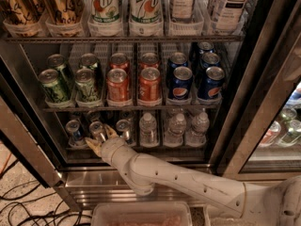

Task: Pick redbull can from bottom shelf of fridge

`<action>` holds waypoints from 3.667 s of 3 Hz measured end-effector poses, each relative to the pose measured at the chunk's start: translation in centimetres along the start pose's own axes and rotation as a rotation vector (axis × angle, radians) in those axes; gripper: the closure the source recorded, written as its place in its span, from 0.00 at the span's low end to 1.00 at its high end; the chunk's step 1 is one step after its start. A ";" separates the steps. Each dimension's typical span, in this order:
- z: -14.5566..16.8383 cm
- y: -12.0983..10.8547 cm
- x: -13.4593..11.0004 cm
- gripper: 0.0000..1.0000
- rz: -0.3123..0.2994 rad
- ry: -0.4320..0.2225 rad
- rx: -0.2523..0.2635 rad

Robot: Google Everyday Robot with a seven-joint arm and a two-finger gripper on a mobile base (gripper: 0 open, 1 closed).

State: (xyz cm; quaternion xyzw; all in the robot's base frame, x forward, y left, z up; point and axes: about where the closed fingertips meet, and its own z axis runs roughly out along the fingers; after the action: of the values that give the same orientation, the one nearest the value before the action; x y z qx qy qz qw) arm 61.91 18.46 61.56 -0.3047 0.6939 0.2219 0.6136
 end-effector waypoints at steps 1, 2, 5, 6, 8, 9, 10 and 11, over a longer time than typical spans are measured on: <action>0.0 0.0 0.0 0.64 0.000 0.000 0.000; 0.0 0.0 0.0 0.88 0.000 0.000 0.000; -4.4 -0.6 -5.3 1.00 -0.056 -0.155 0.036; -6.5 -0.9 -7.6 1.00 -0.110 -0.186 0.017; -9.6 -1.4 -9.0 1.00 -0.193 -0.156 -0.165; -11.1 -2.1 -8.0 1.00 -0.198 -0.101 -0.265; -13.8 -0.9 -7.6 1.00 -0.199 -0.052 -0.388; -17.6 2.1 -8.5 1.00 -0.181 -0.021 -0.531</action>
Offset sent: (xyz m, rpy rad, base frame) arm 0.0000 0.0000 0.0000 0.0000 0.0000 0.0000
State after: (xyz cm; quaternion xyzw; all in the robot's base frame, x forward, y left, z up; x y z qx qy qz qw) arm 48.33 9.26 72.38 -0.5131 0.5752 0.3433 0.5367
